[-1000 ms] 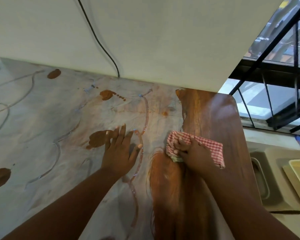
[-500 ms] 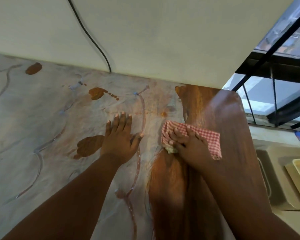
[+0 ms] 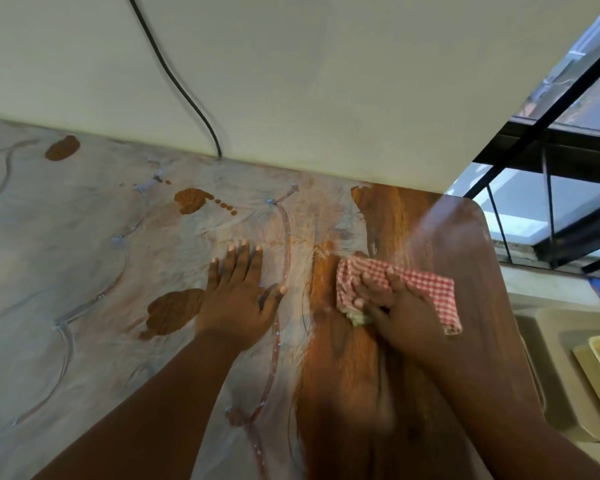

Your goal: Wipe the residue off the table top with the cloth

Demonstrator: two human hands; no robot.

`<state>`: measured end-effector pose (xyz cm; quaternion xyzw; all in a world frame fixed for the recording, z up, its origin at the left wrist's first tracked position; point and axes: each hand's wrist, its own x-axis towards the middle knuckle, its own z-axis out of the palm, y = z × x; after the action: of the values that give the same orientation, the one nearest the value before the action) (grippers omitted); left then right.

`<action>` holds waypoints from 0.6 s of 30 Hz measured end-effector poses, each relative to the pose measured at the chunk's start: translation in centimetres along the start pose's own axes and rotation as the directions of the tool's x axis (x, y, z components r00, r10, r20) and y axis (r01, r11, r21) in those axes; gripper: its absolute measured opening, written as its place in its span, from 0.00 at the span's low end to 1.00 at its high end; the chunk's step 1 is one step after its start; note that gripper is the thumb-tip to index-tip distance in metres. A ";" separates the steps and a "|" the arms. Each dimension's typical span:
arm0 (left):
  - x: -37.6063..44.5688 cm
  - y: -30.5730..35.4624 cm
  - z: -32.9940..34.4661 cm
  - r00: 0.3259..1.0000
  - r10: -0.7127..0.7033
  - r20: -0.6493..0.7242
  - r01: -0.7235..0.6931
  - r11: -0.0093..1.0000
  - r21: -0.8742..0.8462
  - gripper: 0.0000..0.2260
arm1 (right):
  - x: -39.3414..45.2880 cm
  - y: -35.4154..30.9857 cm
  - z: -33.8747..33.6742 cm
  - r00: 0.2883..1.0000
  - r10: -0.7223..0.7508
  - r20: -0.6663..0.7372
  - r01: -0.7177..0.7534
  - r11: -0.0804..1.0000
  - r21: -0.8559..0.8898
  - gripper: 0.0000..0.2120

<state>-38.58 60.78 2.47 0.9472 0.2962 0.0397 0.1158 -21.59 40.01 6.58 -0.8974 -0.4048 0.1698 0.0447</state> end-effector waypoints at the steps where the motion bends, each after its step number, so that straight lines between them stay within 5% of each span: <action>1: 0.0 0.0 -0.1 1.000 0.002 0.009 -0.002 1.000 0.008 0.37 | 1.8 -0.2 -0.5 0.998 0.052 -0.016 -0.052 0.999 0.011 0.19; 7: 0.1 0.0 0.0 1.000 -0.005 0.015 0.005 1.000 0.012 0.36 | 9.4 -3.1 -0.2 0.999 0.039 -0.033 -0.037 0.997 0.060 0.21; 14: 0.1 -0.1 0.1 1.000 0.003 0.000 -0.003 1.000 -0.018 0.35 | 0.1 -1.0 1.5 0.986 -0.155 0.052 0.154 0.988 0.024 0.29; 18: 0.1 0.0 -0.1 1.000 -0.003 0.012 0.003 1.000 0.000 0.35 | 1.2 0.4 0.3 0.996 -0.087 0.038 0.085 0.995 0.052 0.19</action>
<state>-38.50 60.83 2.59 0.9470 0.2971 0.0336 0.1179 -20.72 40.60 5.87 -0.8742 -0.4394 0.1957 0.0666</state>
